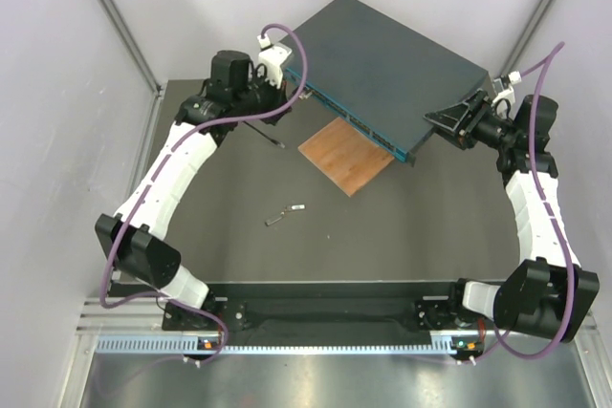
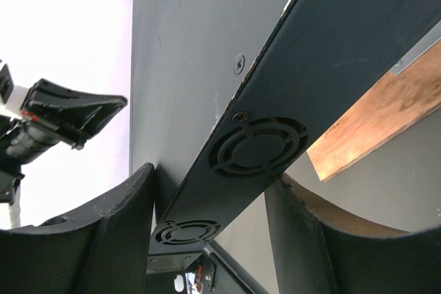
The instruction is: Insert the plug into the switch port
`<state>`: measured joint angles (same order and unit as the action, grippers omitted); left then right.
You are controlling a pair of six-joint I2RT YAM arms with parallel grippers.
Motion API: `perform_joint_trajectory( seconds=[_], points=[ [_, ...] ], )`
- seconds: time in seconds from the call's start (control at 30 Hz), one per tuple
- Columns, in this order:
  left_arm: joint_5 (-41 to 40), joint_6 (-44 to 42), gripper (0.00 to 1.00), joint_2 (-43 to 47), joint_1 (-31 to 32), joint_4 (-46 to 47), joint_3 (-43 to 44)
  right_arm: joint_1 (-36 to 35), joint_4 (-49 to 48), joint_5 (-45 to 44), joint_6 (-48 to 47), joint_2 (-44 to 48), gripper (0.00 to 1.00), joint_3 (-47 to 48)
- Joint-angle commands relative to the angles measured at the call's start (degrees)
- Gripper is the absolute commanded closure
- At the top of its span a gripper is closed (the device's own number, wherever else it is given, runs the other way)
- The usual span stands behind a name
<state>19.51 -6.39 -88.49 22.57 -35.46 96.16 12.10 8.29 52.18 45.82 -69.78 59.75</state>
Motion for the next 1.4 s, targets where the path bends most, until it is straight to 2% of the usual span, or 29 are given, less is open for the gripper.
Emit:
perform_joint_trajectory(
  seconds=[0.0, 0.13, 1.13, 1.37],
  points=[
    [-1.84, 4.63, 1.00, -1.33, 0.02, 5.75, 0.17, -3.13, -5.48, -4.90, -7.06, -2.29, 1.00, 2.04],
    [-3.16, 6.21, 1.00, -2.83, 0.11, 9.26, -0.18, -3.05, -5.22, -4.90, -7.15, -2.47, 1.00, 2.04],
    [-1.23, 10.87, 1.00, -12.94, 1.51, 15.68, 7.02, -3.05, -4.60, -4.90, -7.85, -3.87, 1.00, 2.74],
    [-0.87, 15.52, 1.00, -13.20, 1.51, 19.46, 6.32, -3.13, -4.34, -4.81, -7.94, -3.87, 1.00, 2.48]
  ],
)
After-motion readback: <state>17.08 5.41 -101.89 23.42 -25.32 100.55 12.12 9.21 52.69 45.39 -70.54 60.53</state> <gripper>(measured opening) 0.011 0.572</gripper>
